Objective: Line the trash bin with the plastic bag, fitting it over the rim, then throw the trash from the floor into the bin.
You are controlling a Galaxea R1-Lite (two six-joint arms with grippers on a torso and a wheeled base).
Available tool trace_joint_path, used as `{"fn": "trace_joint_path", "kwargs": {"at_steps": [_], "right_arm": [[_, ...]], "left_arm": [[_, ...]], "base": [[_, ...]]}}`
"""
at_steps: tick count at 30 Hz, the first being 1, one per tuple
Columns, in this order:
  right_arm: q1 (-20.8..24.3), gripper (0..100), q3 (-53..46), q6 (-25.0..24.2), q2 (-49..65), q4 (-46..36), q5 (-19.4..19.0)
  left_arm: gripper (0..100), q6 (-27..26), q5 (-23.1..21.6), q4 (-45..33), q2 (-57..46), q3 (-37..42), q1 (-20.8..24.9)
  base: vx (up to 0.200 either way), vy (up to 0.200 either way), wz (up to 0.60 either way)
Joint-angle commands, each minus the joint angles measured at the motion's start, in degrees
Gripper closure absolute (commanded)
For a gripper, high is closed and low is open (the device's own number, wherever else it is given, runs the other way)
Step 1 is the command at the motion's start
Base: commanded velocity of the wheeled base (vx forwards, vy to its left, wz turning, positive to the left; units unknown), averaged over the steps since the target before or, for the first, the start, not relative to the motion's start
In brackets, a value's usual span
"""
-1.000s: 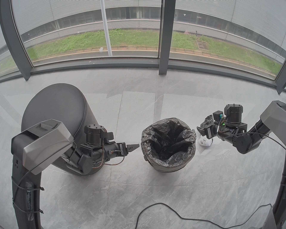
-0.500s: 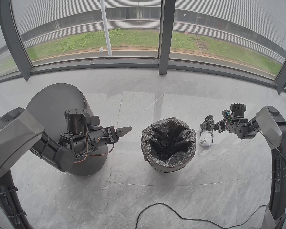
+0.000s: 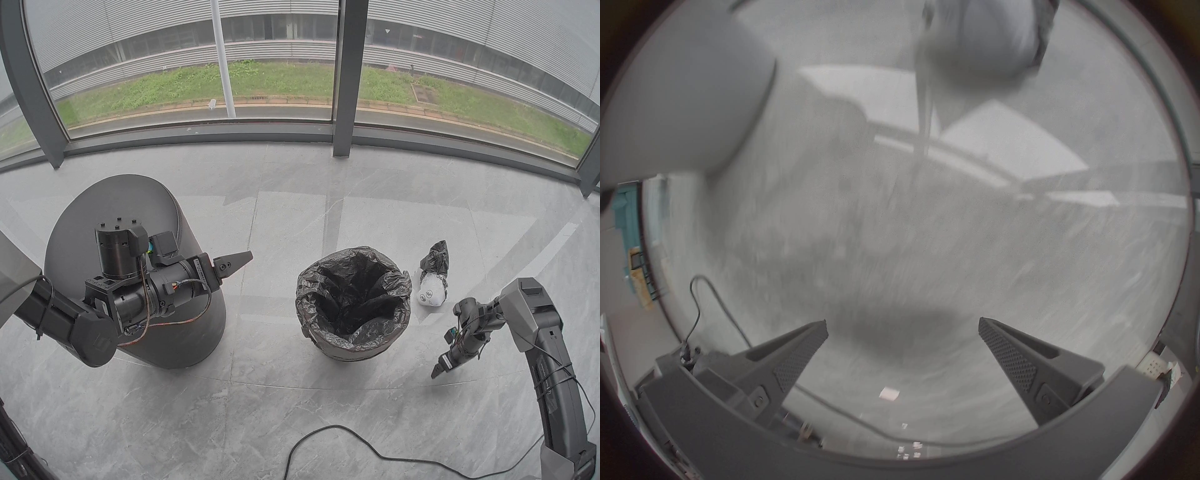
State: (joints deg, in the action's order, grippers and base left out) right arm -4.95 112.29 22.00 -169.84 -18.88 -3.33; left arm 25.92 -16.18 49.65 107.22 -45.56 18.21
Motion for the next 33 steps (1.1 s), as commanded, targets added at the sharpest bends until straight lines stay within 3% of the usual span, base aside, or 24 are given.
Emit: {"fn": "trace_joint_path", "kwargs": {"at_steps": [1, 4, 6, 10, 12, 16, 25, 33], "right_arm": [[0.7, 0, 2.3, -0.5, -7.8, 10.2, -0.1], [0.9, 0, 2.3, -0.5, -7.8, 13.6, -0.4], [0.9, 0, 2.3, -0.6, -7.8, 7.5, -0.6], [0.9, 0, 2.3, -0.6, -7.4, 7.0, -0.7], [0.8, 0, 2.3, -0.6, -2.4, 7.5, -1.5], [0.7, 0, 2.3, -0.6, 2.1, 7.7, -3.4], [0.7, 0, 2.3, -2.2, 7.3, 9.0, -3.2], [0.7, 0, 2.3, -2.1, 9.9, 9.0, -1.5]], "left_arm": [[0, 0.4, -0.4, 3.0, 1.1, 1.0, -0.3], [0, 0.5, -0.5, 4.3, 1.8, 1.3, -0.3], [0, 0.5, -0.2, 7.0, 3.2, 1.3, 0.0], [0, 0.2, 0.3, 9.8, 4.3, 1.6, 0.0], [0, -4.1, -0.1, 11.6, 4.0, 3.6, 0.4], [0, -10.6, -1.8, 7.6, 2.6, 4.2, 0.6], [0, -10.7, -1.8, 6.8, 1.3, 4.1, 2.7], [0, -11.0, -1.5, 7.7, 0.9, 2.8, 3.3]], "base": [[0.000, 0.000, 0.00], [0.000, 0.000, 0.00], [0.000, 0.000, 0.00], [0.000, 0.000, 0.00], [0.000, 0.000, 0.00], [0.150, 0.150, 0.00], [0.200, 0.200, 0.00], [0.075, 0.000, 0.00]]}}
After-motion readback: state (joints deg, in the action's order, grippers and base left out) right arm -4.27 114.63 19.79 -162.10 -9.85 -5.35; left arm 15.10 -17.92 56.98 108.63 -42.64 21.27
